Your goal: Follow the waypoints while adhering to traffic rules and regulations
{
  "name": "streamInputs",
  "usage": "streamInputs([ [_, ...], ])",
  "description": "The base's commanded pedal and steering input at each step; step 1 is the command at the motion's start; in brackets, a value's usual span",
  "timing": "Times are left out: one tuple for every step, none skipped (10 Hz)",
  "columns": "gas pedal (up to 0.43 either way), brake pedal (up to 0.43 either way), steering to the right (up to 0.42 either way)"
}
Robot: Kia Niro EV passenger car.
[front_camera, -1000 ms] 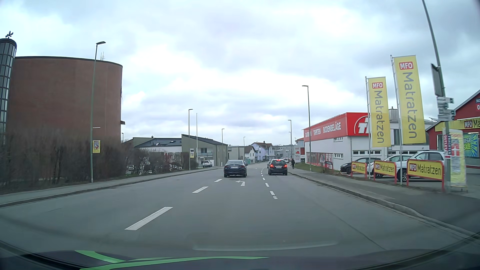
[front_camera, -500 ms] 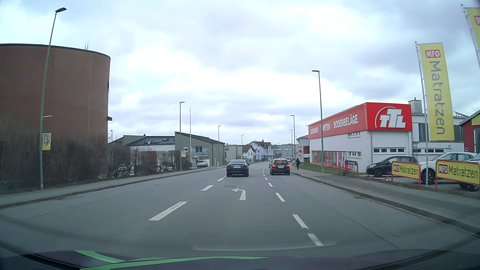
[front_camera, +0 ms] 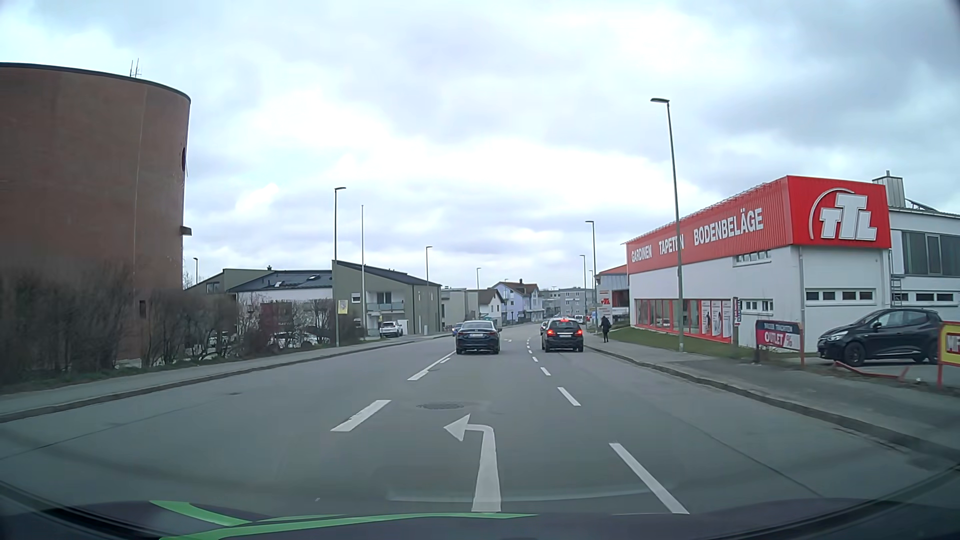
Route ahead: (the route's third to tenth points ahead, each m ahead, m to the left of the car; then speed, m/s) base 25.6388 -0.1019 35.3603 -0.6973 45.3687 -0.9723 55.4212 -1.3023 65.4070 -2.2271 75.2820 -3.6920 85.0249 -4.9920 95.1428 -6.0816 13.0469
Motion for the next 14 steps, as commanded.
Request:
streamInputs([
  [0.067,0.0,0.012],
  [0.059,0.0,0.012],
  [0.059,0.0,0.012],
  [0.039,0.0,0.012],
  [0.02,0.0,0.012],
  [0.0,0.0,0.012],
  [0.0,0.0,0.011],
  [0.0,0.0,0.01],
  [0.0,0.0,0.009],
  [0.0,0.0,0.008],
  [0.0,0.0,0.008],
  [0.0,0.0,0.009],
  [0.0,0.0,0.008],
  [0.0,0.0,0.008],
])
